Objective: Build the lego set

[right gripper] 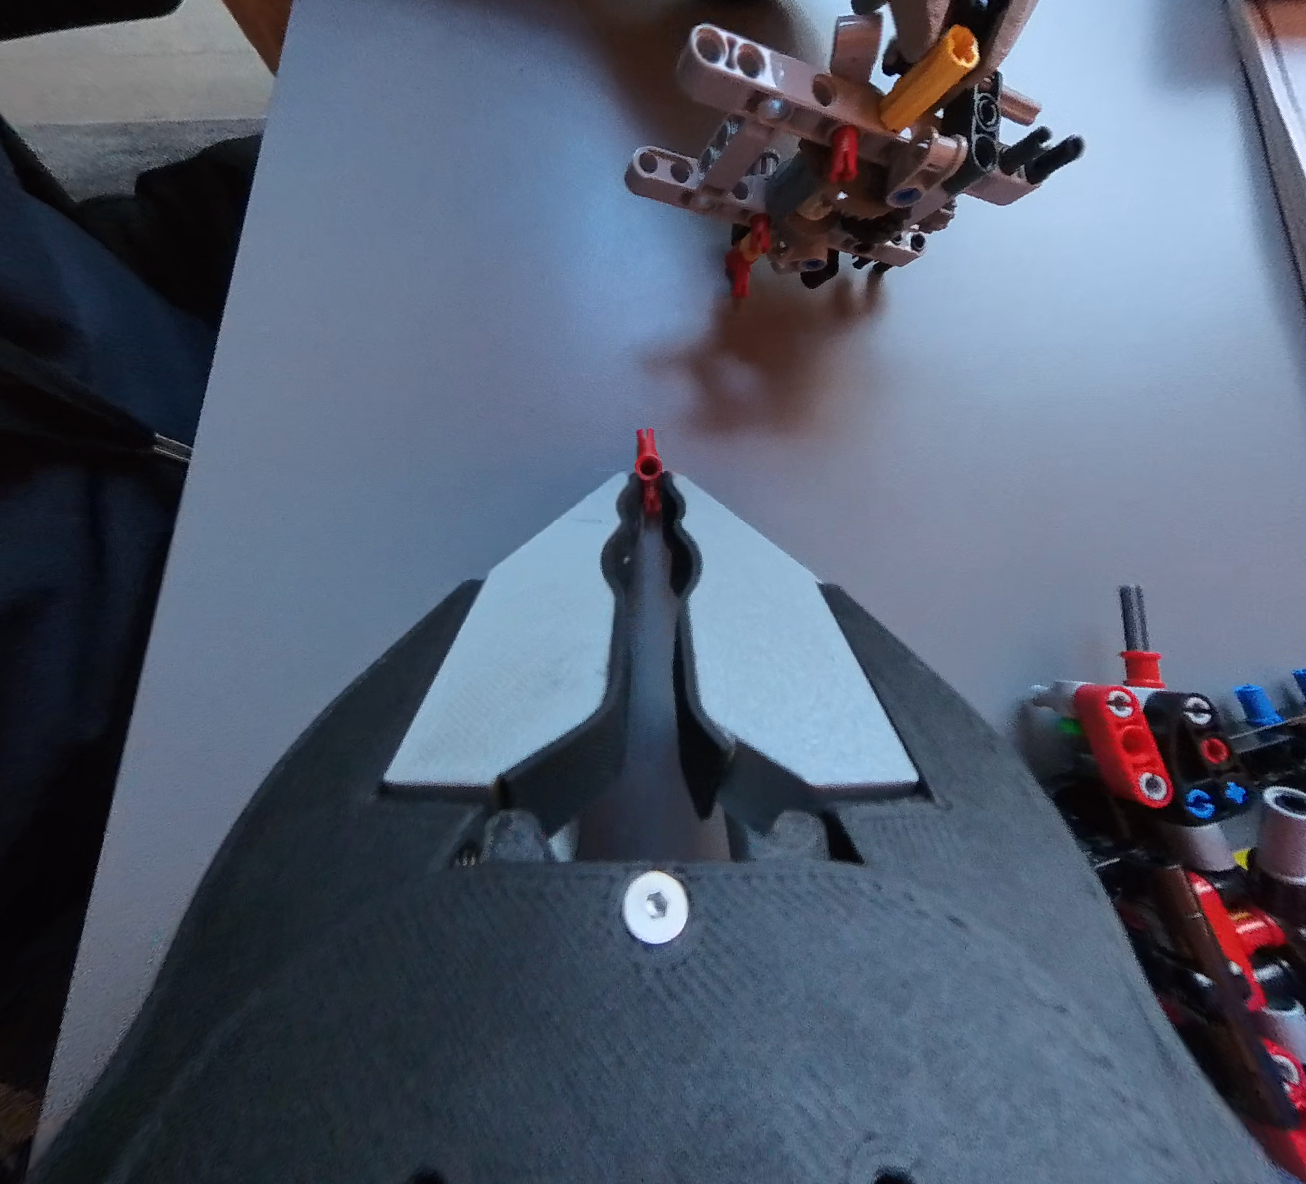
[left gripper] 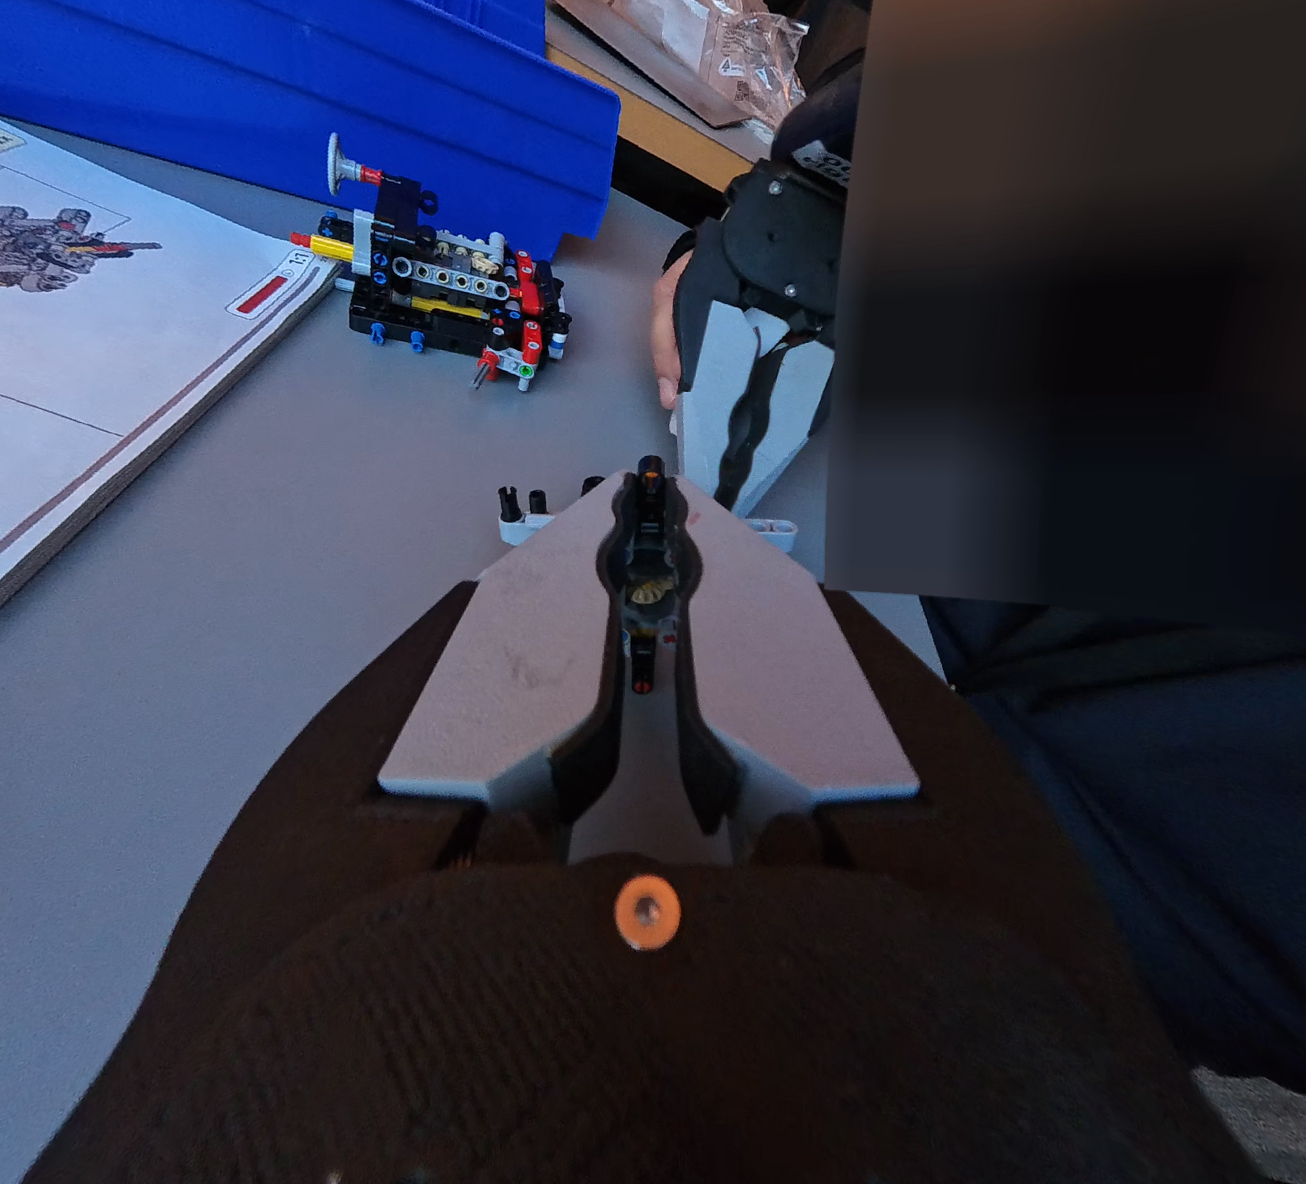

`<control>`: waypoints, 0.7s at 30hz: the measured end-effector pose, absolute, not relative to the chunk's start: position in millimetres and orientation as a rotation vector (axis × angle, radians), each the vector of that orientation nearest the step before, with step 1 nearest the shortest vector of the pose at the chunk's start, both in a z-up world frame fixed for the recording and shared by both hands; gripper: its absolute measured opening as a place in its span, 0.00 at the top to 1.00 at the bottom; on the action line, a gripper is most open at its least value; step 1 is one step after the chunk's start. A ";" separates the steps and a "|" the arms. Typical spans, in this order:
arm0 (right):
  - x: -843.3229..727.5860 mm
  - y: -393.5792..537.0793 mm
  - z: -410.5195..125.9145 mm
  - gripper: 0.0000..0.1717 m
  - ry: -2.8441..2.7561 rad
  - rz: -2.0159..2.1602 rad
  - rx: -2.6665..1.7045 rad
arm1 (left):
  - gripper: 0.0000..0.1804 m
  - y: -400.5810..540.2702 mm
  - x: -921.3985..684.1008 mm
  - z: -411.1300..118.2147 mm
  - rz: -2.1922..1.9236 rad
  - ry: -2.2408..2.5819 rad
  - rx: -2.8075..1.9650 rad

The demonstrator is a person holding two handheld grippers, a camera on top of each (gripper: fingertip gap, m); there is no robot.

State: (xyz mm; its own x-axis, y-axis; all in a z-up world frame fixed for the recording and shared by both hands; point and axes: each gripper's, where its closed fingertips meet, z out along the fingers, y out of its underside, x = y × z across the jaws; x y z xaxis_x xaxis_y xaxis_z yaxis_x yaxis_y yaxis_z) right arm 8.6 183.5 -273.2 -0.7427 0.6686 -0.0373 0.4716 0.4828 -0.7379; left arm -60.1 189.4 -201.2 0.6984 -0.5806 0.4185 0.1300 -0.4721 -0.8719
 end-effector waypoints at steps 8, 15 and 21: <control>-0.7 190.6 -258.9 0.99 -2.382 1.168 -1.060 | 0.97 185.0 -48.0 -201.4 -0.857 0.440 -1.868; -28.3 191.7 -205.3 0.99 -2.250 1.518 -1.144 | 0.97 184.4 -37.6 -199.4 -0.784 0.505 -1.856; -32.0 188.2 -200.0 1.00 -2.193 1.495 -1.079 | 0.97 183.0 -35.2 -199.3 -0.815 0.496 -1.841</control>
State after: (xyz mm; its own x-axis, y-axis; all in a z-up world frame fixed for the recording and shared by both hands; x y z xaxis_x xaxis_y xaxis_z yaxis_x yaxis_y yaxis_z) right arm -32.0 188.2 -200.0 -0.6840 0.7078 -0.1767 0.4231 0.1875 -0.8865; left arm -35.2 183.0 -199.3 0.6862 -0.6593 0.3073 0.0295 -0.3968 -0.9174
